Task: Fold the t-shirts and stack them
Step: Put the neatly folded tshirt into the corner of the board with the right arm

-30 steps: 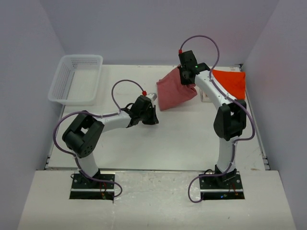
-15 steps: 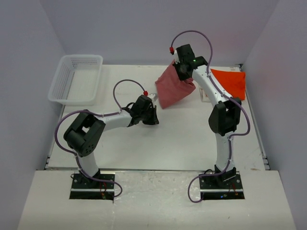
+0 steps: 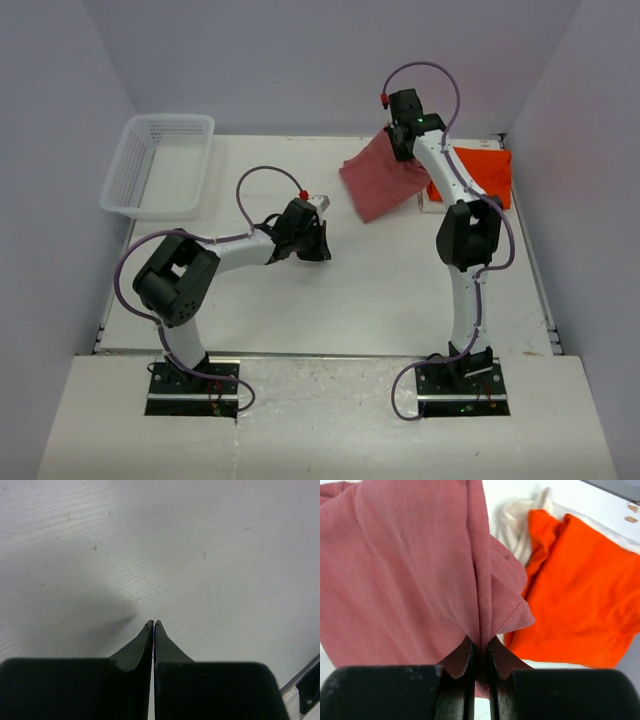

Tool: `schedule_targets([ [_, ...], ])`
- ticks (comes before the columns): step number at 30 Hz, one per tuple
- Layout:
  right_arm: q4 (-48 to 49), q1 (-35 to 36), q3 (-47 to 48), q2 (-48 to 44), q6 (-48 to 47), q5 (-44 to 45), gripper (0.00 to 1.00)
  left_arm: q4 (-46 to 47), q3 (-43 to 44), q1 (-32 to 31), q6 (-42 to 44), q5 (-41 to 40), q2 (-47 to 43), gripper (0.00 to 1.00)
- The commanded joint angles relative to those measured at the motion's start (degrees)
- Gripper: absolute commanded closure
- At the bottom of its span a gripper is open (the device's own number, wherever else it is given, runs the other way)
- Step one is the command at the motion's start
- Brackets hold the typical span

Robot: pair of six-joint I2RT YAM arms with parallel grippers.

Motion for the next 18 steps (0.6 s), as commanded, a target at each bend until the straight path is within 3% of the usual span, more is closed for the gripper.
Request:
schedule_targets([
  [1,1.37,-1.99,3.46,-4.00,-0.72,3.27,1.00,0.55,1.22,-0.17,1.66,1.12,0.77,1.00],
  [18,2.78,-6.13,2.32,-8.05,-0.20,5.73,1.00,0.64,2.36,-0.17,2.10,2.70,3.06,1.00],
])
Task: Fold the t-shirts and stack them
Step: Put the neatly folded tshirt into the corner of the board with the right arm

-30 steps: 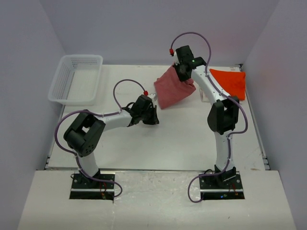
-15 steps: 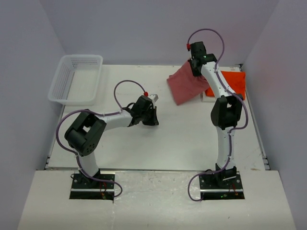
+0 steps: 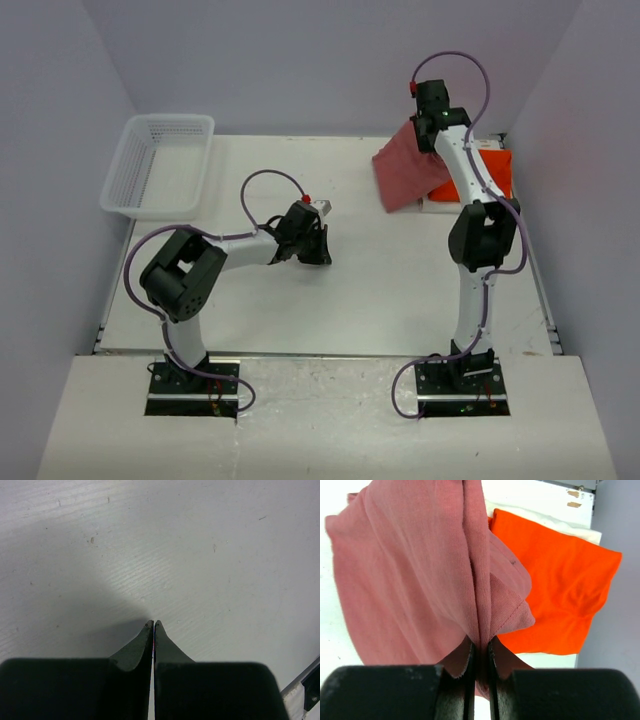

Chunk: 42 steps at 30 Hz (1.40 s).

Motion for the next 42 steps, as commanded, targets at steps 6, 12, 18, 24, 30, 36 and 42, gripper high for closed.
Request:
schedule_targets([
  [6,2.69,-1.63,2.39,-6.49,-0.42,3.79,1.00,0.64,2.01,-0.17,2.10,1.54,0.72,1.00],
  [12,2.43,-2.95,1.77,-8.08,-0.25,4.67,1.00,0.81,1.92,-0.17,2.10,2.25,1.42,1.00],
  [18,2.43,-3.74,2.56,-9.22,-0.16,5.46,1.00,0.90,1.84,-0.17,2.19,2.69,1.69,1.00],
  [24,2.34,-4.35,1.86,-9.84,0.28,5.55,1.00,0.99,1.75,-0.17,2.28,2.86,1.78,1.00],
  [30,2.25,-4.53,2.12,-10.80,0.55,5.91,1.00,0.99,2.19,-0.17,2.27,3.30,2.22,1.00],
  [36,2.25,-4.88,2.13,-12.21,0.46,6.17,1.00,0.90,2.36,-0.17,2.36,3.48,2.48,1.00],
  [42,1.99,-5.76,0.55,-12.65,0.81,6.17,1.00,0.81,2.36,-0.17,2.45,3.92,2.83,1.00],
])
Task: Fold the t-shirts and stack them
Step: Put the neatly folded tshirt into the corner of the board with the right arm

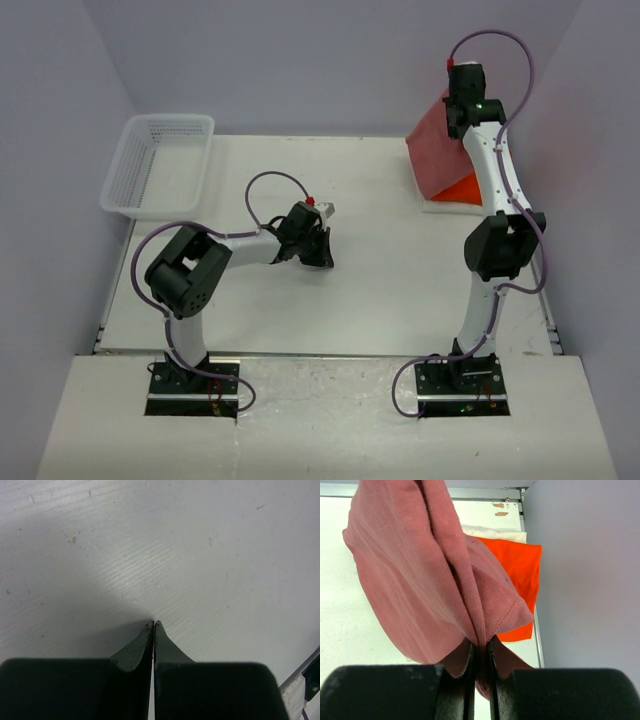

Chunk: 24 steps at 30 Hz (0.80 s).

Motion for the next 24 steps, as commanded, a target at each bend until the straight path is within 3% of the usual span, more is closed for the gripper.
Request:
schedule_targets([
  [1,2.01,-0.89,0.37,-4.45,0.81,1.93,1.00,0.46,1.69,-0.17,1.20,0.84,0.76,1.00],
  [12,1.83,-3.87,-1.57,-1.03,1.78,2.54,1.00,0.37,1.51,-0.17,1.21,1.28,1.19,1.00],
  [24,-1.59,-8.88,3.87,12.41,4.77,7.36,1.00,3.27,-1.83,-0.52,0.33,2.51,1.37,1.00],
])
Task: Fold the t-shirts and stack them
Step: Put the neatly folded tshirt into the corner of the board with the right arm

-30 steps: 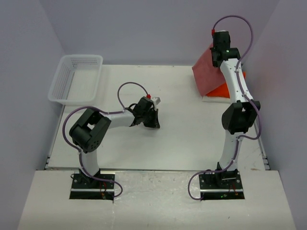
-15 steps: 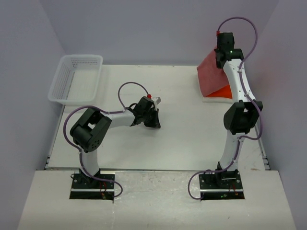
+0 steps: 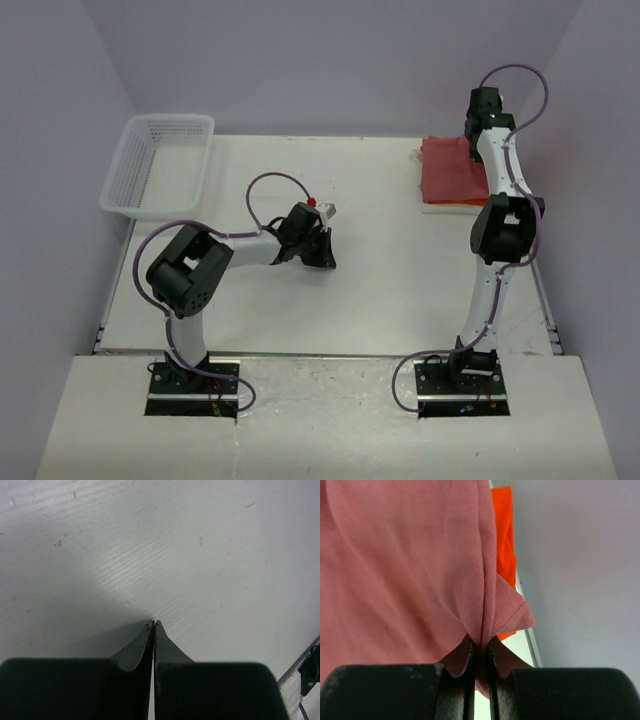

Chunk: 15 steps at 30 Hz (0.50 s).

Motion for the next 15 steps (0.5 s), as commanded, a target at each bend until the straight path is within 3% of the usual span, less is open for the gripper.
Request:
schedule_targets([
  [1,-2.92,0.27,5.56,3.41,1.68,4.29,0.99,1.64,-1.70,-0.50,0.28,0.69,0.82,1.00],
  [4,-3.29,-0.16,7.59,5.36,5.72,4.22,0.86,2.42,-2.75,-0.85,-0.24,0.96,0.56,1.00],
  [5,-2.94,-0.69,7.42,5.09,6.51,2.99,0.75,2.77,-3.10,-0.94,-0.59,1.04,0.47,1.00],
  [6,-2.33,-0.78,7.16,4.83,7.48,3.94,0.71,3.21,-3.63,-1.29,-0.77,0.96,0.30,1.00],
  [9,1.09,-0.61,4.87,3.25,8.02,2.46,0.32,3.57,-4.33,-1.99,-1.38,0.34,0.03,1.00],
  [11,3.04,-0.26,4.78,2.81,7.14,3.94,0.16,3.57,-4.51,-2.61,-1.56,-0.27,-0.05,1.00],
  [15,3.39,0.71,5.84,1.06,7.40,8.60,0.07,3.22,-4.69,-3.31,-2.09,-0.89,-0.14,1.00],
])
